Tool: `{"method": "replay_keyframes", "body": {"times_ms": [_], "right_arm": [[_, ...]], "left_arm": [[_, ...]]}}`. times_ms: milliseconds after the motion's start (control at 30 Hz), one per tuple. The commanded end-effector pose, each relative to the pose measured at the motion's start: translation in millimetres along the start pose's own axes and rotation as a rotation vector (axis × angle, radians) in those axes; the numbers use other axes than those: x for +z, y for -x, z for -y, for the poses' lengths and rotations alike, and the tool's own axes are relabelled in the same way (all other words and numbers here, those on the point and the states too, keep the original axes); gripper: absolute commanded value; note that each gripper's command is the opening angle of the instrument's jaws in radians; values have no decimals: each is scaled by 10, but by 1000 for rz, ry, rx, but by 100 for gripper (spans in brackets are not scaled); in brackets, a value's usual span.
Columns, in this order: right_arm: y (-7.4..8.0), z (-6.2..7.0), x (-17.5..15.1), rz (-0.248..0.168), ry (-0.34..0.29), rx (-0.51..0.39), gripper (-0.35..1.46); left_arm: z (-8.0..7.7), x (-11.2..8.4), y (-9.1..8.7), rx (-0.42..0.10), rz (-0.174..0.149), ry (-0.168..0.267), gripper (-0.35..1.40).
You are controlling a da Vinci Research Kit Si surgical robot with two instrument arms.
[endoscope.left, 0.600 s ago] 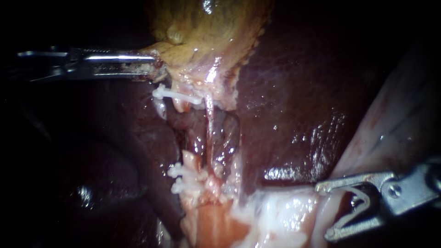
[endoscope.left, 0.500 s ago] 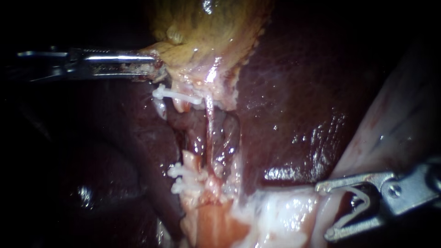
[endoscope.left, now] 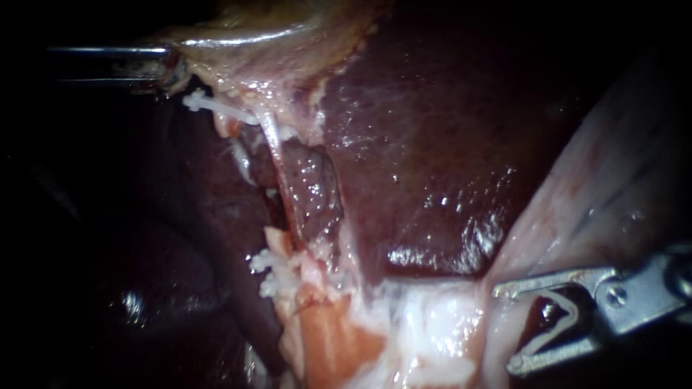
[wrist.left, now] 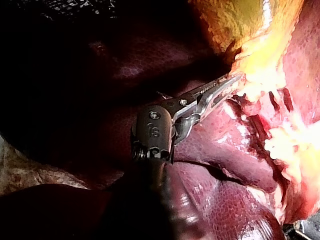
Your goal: Clipping first clip right tube
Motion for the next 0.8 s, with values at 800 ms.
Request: {"method": "replay_keyframes", "body": {"times_ms": [800], "right_arm": [[-65,-100,114,-17,-9,299,49]], "left_arm": [[-8,5,3,2,-4,-7,-35]]}}
